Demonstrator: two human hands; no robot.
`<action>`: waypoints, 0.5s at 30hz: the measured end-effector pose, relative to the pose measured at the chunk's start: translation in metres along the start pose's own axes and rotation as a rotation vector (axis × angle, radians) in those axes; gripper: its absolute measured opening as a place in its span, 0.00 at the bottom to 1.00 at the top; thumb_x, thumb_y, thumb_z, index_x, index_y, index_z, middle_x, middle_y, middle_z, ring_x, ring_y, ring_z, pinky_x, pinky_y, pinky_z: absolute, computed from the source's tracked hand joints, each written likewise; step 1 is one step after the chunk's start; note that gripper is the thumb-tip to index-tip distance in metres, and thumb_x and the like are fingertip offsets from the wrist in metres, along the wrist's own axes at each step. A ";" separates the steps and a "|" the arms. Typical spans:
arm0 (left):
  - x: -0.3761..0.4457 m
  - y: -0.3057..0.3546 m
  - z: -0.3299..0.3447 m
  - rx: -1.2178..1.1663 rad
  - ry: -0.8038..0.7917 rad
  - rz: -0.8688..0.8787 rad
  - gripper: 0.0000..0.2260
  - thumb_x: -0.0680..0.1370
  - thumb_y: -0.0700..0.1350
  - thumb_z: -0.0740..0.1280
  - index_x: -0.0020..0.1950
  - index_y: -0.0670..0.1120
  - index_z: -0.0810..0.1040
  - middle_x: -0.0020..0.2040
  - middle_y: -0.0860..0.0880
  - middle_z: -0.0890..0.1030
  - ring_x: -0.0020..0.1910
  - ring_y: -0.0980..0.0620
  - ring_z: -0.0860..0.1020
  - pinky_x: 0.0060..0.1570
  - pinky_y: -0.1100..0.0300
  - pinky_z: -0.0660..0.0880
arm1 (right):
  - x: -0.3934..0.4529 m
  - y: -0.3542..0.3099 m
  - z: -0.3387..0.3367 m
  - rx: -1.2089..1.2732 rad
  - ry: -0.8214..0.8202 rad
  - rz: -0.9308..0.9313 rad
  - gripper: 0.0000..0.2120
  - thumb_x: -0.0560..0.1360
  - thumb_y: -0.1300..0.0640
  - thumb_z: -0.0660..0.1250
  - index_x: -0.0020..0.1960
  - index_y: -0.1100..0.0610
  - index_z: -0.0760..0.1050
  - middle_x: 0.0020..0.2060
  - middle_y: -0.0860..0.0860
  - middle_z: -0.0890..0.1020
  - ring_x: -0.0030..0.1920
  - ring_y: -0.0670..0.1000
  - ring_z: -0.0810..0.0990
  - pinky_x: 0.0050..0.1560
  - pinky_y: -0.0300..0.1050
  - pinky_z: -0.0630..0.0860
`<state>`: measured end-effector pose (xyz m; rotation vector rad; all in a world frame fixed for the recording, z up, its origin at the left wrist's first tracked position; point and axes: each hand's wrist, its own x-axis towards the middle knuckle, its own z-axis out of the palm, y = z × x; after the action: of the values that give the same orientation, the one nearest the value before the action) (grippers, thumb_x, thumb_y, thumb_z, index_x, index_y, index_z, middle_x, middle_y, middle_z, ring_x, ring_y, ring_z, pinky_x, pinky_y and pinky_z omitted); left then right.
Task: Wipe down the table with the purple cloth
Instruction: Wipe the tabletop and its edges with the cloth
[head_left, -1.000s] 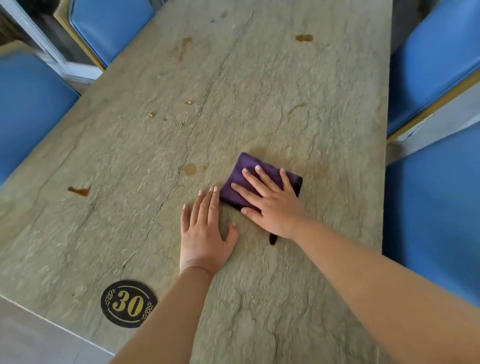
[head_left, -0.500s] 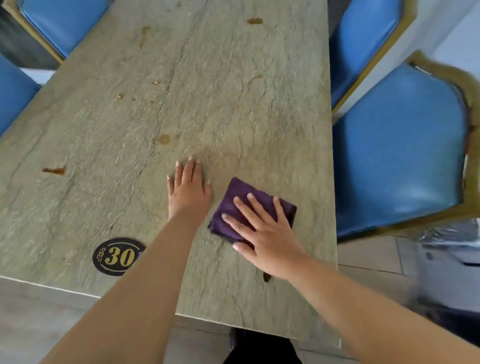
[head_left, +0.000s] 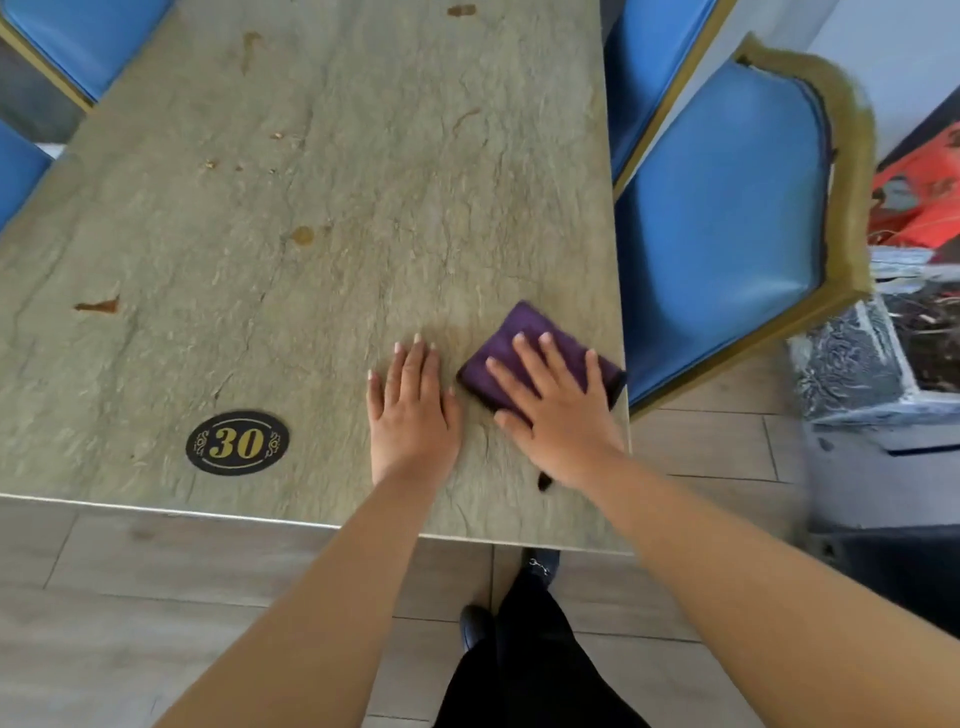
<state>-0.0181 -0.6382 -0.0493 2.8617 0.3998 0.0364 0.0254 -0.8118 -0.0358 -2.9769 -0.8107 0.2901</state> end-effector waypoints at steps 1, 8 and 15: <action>0.000 0.001 0.000 0.006 0.008 0.003 0.24 0.82 0.51 0.49 0.79 0.48 0.55 0.80 0.52 0.52 0.79 0.52 0.46 0.77 0.48 0.43 | -0.023 -0.003 0.004 -0.002 0.007 -0.082 0.27 0.78 0.36 0.43 0.76 0.38 0.42 0.78 0.48 0.42 0.77 0.53 0.37 0.72 0.67 0.40; -0.002 0.003 -0.002 -0.015 0.027 0.000 0.24 0.82 0.50 0.50 0.78 0.48 0.56 0.80 0.52 0.52 0.79 0.51 0.46 0.77 0.48 0.42 | -0.075 0.039 0.007 -0.041 -0.062 -0.528 0.24 0.81 0.39 0.48 0.75 0.36 0.48 0.77 0.42 0.45 0.77 0.48 0.40 0.74 0.60 0.41; 0.007 0.000 -0.008 -0.138 -0.051 -0.023 0.24 0.82 0.48 0.56 0.78 0.47 0.59 0.79 0.51 0.54 0.79 0.52 0.47 0.76 0.45 0.40 | 0.018 0.050 -0.014 0.045 -0.072 -0.266 0.24 0.79 0.38 0.43 0.74 0.34 0.46 0.77 0.42 0.43 0.76 0.47 0.37 0.74 0.59 0.37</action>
<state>-0.0118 -0.6347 -0.0417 2.7159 0.4029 -0.0132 0.0681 -0.8456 -0.0294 -2.7865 -1.1754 0.3969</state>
